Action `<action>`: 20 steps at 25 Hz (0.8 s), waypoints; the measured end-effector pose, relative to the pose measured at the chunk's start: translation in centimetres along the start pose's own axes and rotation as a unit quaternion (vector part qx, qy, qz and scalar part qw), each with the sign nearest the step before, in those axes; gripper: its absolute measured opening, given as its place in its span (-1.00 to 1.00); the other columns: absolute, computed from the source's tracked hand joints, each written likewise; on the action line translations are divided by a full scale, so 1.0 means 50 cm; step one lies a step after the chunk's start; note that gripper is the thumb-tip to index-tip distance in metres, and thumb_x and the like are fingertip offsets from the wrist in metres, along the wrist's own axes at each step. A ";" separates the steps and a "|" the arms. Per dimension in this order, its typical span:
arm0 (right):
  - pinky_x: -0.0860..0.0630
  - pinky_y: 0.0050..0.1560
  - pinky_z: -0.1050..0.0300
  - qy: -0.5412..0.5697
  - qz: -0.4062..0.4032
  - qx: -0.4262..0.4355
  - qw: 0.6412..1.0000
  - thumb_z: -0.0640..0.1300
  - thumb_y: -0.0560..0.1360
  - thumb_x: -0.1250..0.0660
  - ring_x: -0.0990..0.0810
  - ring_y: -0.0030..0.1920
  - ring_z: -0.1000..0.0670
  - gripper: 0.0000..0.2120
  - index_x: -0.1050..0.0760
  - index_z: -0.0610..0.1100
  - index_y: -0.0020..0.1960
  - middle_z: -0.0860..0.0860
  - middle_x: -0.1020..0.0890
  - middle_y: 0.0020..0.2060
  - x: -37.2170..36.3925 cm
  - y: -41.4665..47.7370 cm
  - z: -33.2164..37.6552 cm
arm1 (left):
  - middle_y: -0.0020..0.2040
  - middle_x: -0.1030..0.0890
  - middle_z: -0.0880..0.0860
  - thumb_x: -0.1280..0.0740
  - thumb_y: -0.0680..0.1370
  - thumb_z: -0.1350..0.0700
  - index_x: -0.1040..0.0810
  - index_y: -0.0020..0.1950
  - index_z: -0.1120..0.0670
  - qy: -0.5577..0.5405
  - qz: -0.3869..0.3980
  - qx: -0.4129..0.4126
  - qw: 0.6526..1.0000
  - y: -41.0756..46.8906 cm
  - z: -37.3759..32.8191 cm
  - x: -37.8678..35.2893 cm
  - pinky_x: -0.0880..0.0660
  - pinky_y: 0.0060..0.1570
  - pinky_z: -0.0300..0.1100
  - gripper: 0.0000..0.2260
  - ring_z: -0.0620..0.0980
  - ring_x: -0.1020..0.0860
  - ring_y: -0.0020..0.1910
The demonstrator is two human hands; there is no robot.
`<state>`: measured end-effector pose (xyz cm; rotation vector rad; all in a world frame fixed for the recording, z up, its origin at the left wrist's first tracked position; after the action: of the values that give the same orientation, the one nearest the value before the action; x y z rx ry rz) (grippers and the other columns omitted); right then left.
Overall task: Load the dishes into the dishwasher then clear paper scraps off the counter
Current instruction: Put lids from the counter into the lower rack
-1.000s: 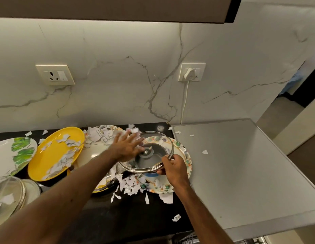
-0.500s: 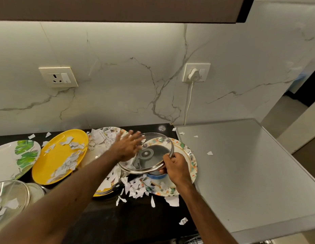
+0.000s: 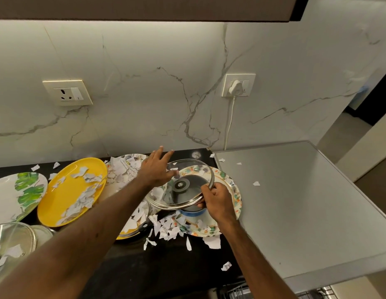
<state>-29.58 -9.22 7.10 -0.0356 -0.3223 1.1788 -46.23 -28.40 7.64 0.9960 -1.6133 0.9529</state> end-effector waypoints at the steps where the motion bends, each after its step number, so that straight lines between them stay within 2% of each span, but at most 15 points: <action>1: -0.70 -0.22 0.18 -0.002 -0.002 0.003 1.000 -0.05 0.67 -0.33 -0.76 -0.27 0.04 -0.78 -0.57 -0.19 0.20 -0.03 -0.75 -0.15 0.002 -0.002 0.000 | 0.68 -0.07 0.14 -0.26 0.55 -0.40 -0.06 0.68 -0.11 -0.017 0.027 0.045 0.998 0.000 0.006 -0.012 -0.25 0.48 0.28 -0.20 0.27 -0.16 0.61; 3: -0.70 -0.21 0.18 -0.001 -0.007 0.010 1.000 -0.06 0.68 -0.32 -0.75 -0.26 0.06 -0.79 -0.58 -0.18 0.20 -0.02 -0.74 -0.16 0.006 -0.005 0.002 | 0.56 -0.37 0.19 -0.24 0.50 -0.48 -0.27 0.61 0.00 -0.070 0.035 0.112 0.991 -0.007 0.020 -0.020 -0.47 0.33 0.18 -0.18 0.25 -0.42 0.46; 4: -0.70 -0.21 0.19 0.000 -0.010 0.013 1.000 -0.06 0.68 -0.32 -0.75 -0.25 0.08 -0.79 -0.58 -0.18 0.19 -0.02 -0.74 -0.15 0.009 -0.004 0.001 | 0.43 -0.52 0.18 -0.24 0.52 -0.45 -0.41 0.52 0.05 -0.080 0.019 0.119 0.989 -0.015 0.023 -0.017 -0.55 0.20 0.09 -0.24 0.18 -0.54 0.29; 5: -0.70 -0.21 0.19 0.000 -0.011 0.013 1.000 -0.06 0.68 -0.32 -0.75 -0.24 0.09 -0.79 -0.59 -0.18 0.19 -0.02 -0.74 -0.14 0.012 -0.003 0.000 | 0.31 -0.61 0.17 -0.25 0.57 -0.38 -0.50 0.42 0.08 -0.079 0.002 0.105 0.991 -0.019 0.027 -0.013 -0.58 0.10 0.01 -0.36 0.11 -0.58 0.13; 6: -0.71 -0.20 0.18 -0.001 -0.012 0.012 1.000 -0.05 0.68 -0.32 -0.75 -0.23 0.10 -0.78 -0.59 -0.17 0.19 -0.02 -0.74 -0.13 0.013 -0.003 -0.002 | 0.24 -0.63 0.18 -0.25 0.63 -0.27 -0.55 0.36 0.09 -0.081 -0.013 0.080 0.993 -0.025 0.029 -0.008 -0.59 0.06 -0.02 -0.49 0.09 -0.59 0.06; 8: -0.72 -0.14 0.13 -0.002 -0.007 0.011 1.000 -0.04 0.68 -0.31 -0.76 -0.20 0.08 -0.77 -0.60 -0.17 0.20 -0.02 -0.75 -0.11 0.010 -0.005 -0.008 | 0.22 -0.62 0.20 -0.21 0.70 -0.11 -0.52 0.39 0.09 -0.165 -0.060 0.086 0.981 -0.031 0.029 -0.002 -0.62 0.12 0.08 -0.63 0.15 -0.63 0.10; 9: -0.73 -0.12 0.11 -0.001 -0.006 0.012 1.000 -0.04 0.68 -0.31 -0.76 -0.20 0.07 -0.77 -0.60 -0.17 0.19 -0.02 -0.75 -0.11 0.008 -0.006 -0.008 | 0.25 -0.60 0.21 -0.19 0.72 -0.09 -0.46 0.43 0.10 -0.261 -0.106 0.133 0.950 -0.031 0.027 0.003 -0.60 0.17 0.13 -0.62 0.20 -0.63 0.16; 10: -0.73 -0.11 0.10 -0.002 -0.006 0.011 1.000 -0.03 0.68 -0.31 -0.76 -0.19 0.06 -0.77 -0.60 -0.17 0.18 -0.02 -0.75 -0.12 0.006 -0.006 -0.007 | 0.33 -0.56 0.23 -0.16 0.73 -0.08 -0.38 0.49 0.11 -0.350 -0.153 0.192 0.904 -0.029 0.027 0.004 -0.54 0.26 0.16 -0.59 0.25 -0.58 0.27; 11: -0.73 -0.09 0.08 -0.003 -0.008 0.008 1.000 -0.03 0.68 -0.31 -0.76 -0.18 0.06 -0.77 -0.61 -0.17 0.17 -0.01 -0.75 -0.12 0.004 -0.006 -0.007 | 0.44 -0.47 0.24 -0.12 0.73 -0.09 -0.29 0.55 0.12 -0.408 -0.194 0.253 0.856 -0.028 0.026 0.009 -0.46 0.36 0.17 -0.55 0.27 -0.49 0.39; 12: -0.74 -0.07 0.04 -0.006 -0.013 0.003 1.000 -0.02 0.68 -0.32 -0.76 -0.17 0.04 -0.77 -0.62 -0.16 0.16 -0.01 -0.75 -0.13 0.001 -0.003 -0.012 | 0.54 -0.36 0.24 -0.09 0.74 -0.11 -0.20 0.61 0.11 -0.435 -0.208 0.298 0.824 -0.028 0.025 0.015 -0.38 0.42 0.19 -0.50 0.29 -0.39 0.48; 13: -0.74 -0.04 -0.01 -0.010 -0.015 -0.001 1.000 0.00 0.68 -0.32 -0.77 -0.15 0.02 -0.77 -0.62 -0.15 0.15 0.00 -0.75 -0.12 0.001 -0.004 -0.013 | 0.58 -0.29 0.23 -0.06 0.73 -0.17 -0.17 0.64 0.09 -0.442 -0.191 0.308 0.821 -0.029 0.028 0.014 -0.34 0.45 0.20 -0.46 0.28 -0.34 0.52; 14: -0.74 -0.03 -0.05 -0.013 -0.013 -0.003 1.000 0.02 0.67 -0.32 -0.77 -0.13 0.00 -0.76 -0.63 -0.13 0.15 0.00 -0.75 -0.11 0.000 -0.006 -0.016 | 0.59 -0.29 0.22 -0.07 0.71 -0.23 -0.20 0.63 0.07 -0.436 -0.158 0.282 0.840 -0.033 0.034 0.010 -0.34 0.45 0.21 -0.42 0.27 -0.34 0.51; 16: -0.74 -0.03 -0.11 -0.013 -0.012 -0.008 1.000 0.05 0.66 -0.32 -0.77 -0.11 -0.02 -0.75 -0.63 -0.11 0.15 0.00 -0.76 -0.10 0.002 -0.008 -0.023 | 0.56 -0.35 0.19 -0.22 0.61 -0.35 -0.29 0.60 -0.01 -0.406 -0.030 0.174 0.897 -0.048 0.045 -0.007 -0.40 0.41 0.20 -0.34 0.24 -0.39 0.47; 18: -0.74 -0.05 -0.10 -0.011 -0.008 -0.007 1.000 0.05 0.66 -0.33 -0.77 -0.13 -0.02 -0.75 -0.62 -0.11 0.16 0.00 -0.76 -0.09 0.007 -0.008 -0.023 | 0.53 -0.37 0.15 -0.43 0.51 -0.30 -0.27 0.61 -0.06 -0.335 0.099 0.106 0.931 -0.065 0.059 -0.020 -0.45 0.36 0.13 -0.24 0.24 -0.42 0.45; 20: -0.74 -0.06 -0.09 -0.021 -0.002 0.002 1.000 0.05 0.66 -0.33 -0.77 -0.16 -0.01 -0.75 -0.60 -0.12 0.16 -0.01 -0.76 -0.10 0.010 -0.011 -0.017 | 0.48 -0.45 0.16 -0.47 0.53 -0.15 -0.31 0.59 -0.02 -0.308 0.127 0.090 0.939 -0.071 0.077 -0.027 -0.54 0.30 0.09 -0.31 0.20 -0.51 0.36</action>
<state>-28.72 -8.86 6.51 -0.0076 -0.3564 1.1777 -43.96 -32.98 5.94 1.3241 -2.2475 1.0338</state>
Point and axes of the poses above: each hand's wrist, its own y-axis towards the middle knuckle, its own x-axis out of the back of the hand, z = x × y, the point moved 1 cm from there along y, towards the middle knuckle
